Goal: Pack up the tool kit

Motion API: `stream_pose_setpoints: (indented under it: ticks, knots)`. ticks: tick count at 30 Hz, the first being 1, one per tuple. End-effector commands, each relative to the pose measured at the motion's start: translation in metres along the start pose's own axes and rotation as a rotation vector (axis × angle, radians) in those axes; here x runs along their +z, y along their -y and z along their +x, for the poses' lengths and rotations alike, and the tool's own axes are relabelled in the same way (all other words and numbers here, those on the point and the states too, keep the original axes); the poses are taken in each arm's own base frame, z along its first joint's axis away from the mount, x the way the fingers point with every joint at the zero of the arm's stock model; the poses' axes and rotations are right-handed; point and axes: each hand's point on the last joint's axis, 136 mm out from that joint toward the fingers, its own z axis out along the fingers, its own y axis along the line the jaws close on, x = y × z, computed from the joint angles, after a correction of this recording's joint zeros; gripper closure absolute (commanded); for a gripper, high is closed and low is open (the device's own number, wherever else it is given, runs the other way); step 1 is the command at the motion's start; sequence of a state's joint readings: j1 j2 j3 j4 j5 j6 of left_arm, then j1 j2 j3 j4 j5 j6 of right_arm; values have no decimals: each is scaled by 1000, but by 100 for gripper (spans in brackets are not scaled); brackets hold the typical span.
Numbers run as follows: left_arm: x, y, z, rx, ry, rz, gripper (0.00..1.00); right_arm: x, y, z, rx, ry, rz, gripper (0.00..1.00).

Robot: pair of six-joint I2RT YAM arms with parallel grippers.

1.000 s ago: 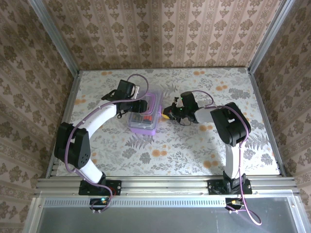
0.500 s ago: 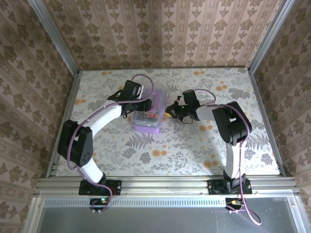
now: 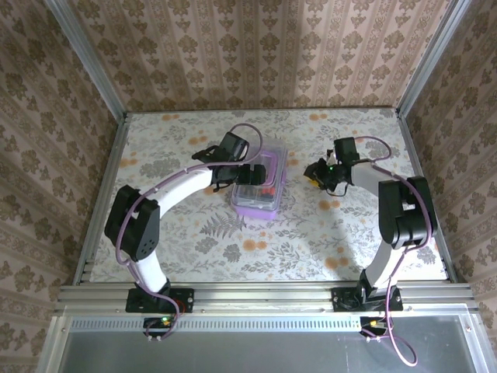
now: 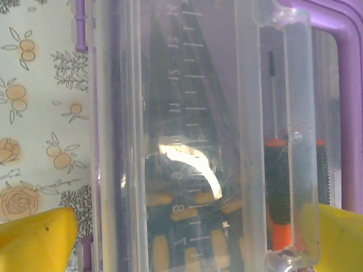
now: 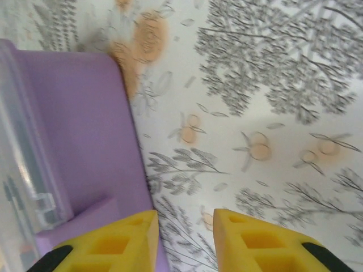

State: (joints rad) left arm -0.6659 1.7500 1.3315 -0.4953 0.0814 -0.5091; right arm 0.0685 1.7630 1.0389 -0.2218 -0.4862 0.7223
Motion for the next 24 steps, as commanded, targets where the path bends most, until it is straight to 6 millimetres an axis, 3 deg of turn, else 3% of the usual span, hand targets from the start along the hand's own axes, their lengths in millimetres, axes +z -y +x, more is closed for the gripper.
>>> stream_pose_setpoints:
  ticks: [1, 4, 7, 11, 13, 16, 18, 20, 23, 24]
  knots:
    - [-25, -17, 20, -2, -97, -60, 0, -34, 2, -8, -39, 42, 45, 65]
    - [-58, -12, -4, 38, -31, -33, 0, -64, -11, -20, -68, 103, 26, 56]
    - [-101, -11, -24, 83, 54, -40, 0, -101, -37, -25, -136, 179, -11, 38]
    - [-153, -7, -38, 116, 213, 7, 0, -150, -68, -19, -219, 288, -90, 0]
    - [-172, -10, -39, 119, 271, 27, 0, -169, -79, -12, -259, 320, -121, 0]
    - [-188, -30, -33, 150, 387, -44, 0, -202, -90, -1, -355, 434, -124, 0]
    - [-188, -47, -30, 213, 513, -86, 0, -215, -75, -2, -348, 591, -42, 0]
    - [-187, -60, -25, 299, 656, -100, 0, -217, -58, -2, -480, 708, 31, 0]
    - [-196, -109, -22, 195, 858, -197, 0, -225, -44, 0, -674, 863, 85, 0]
    - [-196, -116, -19, 227, 900, -220, 0, -227, -41, 4, -729, 897, 99, 0]
